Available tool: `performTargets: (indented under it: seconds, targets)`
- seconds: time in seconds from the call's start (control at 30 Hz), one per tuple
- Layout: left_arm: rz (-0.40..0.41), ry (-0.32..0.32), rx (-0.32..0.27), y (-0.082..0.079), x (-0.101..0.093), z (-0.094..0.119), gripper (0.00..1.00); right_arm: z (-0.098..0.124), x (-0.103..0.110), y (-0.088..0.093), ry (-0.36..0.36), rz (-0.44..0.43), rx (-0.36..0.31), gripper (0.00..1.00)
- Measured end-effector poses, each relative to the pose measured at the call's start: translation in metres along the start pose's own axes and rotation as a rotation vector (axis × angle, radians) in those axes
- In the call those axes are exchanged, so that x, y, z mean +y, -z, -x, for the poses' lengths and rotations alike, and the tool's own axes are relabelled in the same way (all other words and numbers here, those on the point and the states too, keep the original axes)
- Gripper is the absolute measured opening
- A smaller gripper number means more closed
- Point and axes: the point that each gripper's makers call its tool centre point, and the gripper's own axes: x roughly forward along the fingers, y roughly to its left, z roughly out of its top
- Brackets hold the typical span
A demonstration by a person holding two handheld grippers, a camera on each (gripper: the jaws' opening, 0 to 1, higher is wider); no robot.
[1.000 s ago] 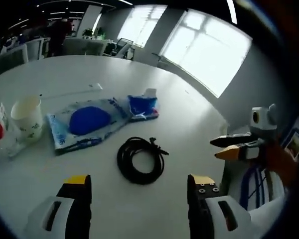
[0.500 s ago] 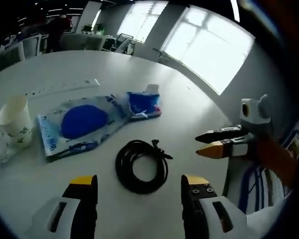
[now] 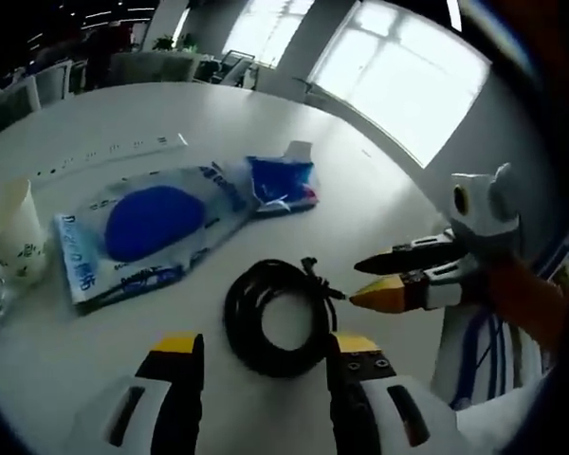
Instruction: Arrange the tabletop items into an orderly group along one side of the table until the central work area is clear of visible clutter.
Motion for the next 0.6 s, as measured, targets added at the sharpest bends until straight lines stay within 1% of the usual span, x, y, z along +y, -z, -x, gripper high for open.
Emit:
performTargets:
  seconds: [0.07, 0.13, 0.17, 0.23, 0.27, 0.33, 0.37, 0.43, 0.5, 0.6]
  targets:
    - [0.000, -0.009, -0.003, -0.002, 0.003, -0.002, 0.43, -0.002, 0.000, -0.001, -0.003, 0.006, 0.004, 0.30]
    - [0.005, 0.005, -0.001, -0.002, 0.001, -0.004, 0.41, -0.002, 0.001, -0.002, -0.010, -0.003, 0.000, 0.29]
    - [0.007, 0.002, -0.005, -0.003, 0.001, -0.004, 0.39, -0.003, 0.002, -0.003, -0.013, -0.002, -0.001, 0.28]
    - [-0.007, 0.005, -0.008, -0.005, -0.002, -0.006, 0.39, -0.004, 0.000, -0.004, -0.003, 0.009, -0.001, 0.27]
    - [0.001, 0.005, -0.003, -0.004, -0.001, -0.008, 0.38, -0.008, 0.000, -0.005, -0.006, 0.017, 0.008, 0.27]
    - [-0.001, 0.005, 0.006, -0.003, 0.001, -0.012, 0.38, -0.009, 0.000, -0.005, -0.010, 0.013, 0.013, 0.26]
    - [0.004, -0.008, 0.008, -0.003, 0.002, -0.013, 0.35, -0.009, 0.000, -0.005, -0.012, 0.013, 0.016, 0.25]
    - [-0.002, 0.003, 0.023, 0.000, -0.001, -0.014, 0.28, -0.011, 0.002, -0.005, -0.020, 0.021, 0.021, 0.22]
    - [-0.009, -0.003, 0.031, 0.001, 0.001, -0.016, 0.23, -0.017, 0.001, -0.005, -0.013, 0.035, 0.035, 0.22]
    - [0.001, -0.003, 0.029, 0.000, 0.000, -0.017, 0.23, -0.019, 0.001, -0.002, -0.017, 0.039, 0.041, 0.22]
